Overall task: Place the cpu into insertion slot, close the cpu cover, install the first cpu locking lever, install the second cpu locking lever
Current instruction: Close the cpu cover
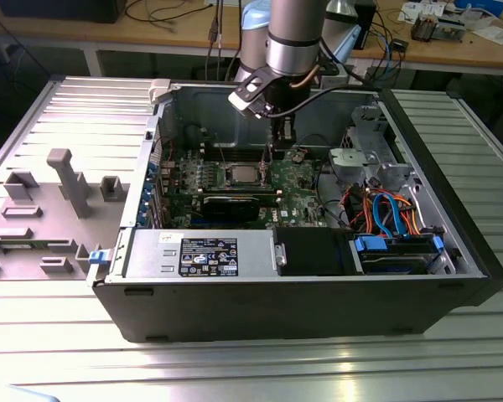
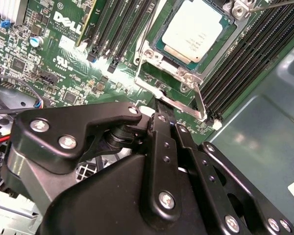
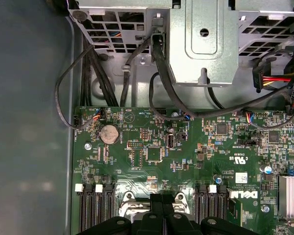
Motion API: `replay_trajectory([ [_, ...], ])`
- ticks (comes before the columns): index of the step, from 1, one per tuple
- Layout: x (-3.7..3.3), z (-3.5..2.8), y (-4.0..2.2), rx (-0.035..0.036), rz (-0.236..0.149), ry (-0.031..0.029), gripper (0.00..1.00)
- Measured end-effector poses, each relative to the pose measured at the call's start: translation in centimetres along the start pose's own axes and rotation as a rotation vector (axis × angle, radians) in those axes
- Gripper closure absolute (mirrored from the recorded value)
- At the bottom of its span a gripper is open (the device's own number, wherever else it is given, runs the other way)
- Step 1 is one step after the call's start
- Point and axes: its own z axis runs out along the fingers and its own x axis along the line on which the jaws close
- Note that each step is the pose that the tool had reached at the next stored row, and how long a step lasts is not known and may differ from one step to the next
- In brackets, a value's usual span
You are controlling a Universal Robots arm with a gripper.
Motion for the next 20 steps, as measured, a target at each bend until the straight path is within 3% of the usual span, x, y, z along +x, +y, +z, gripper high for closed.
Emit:
replay_trajectory([
  [20, 0.02, -0.02, -0.93, 0.0, 0.0, 0.0, 0.89],
])
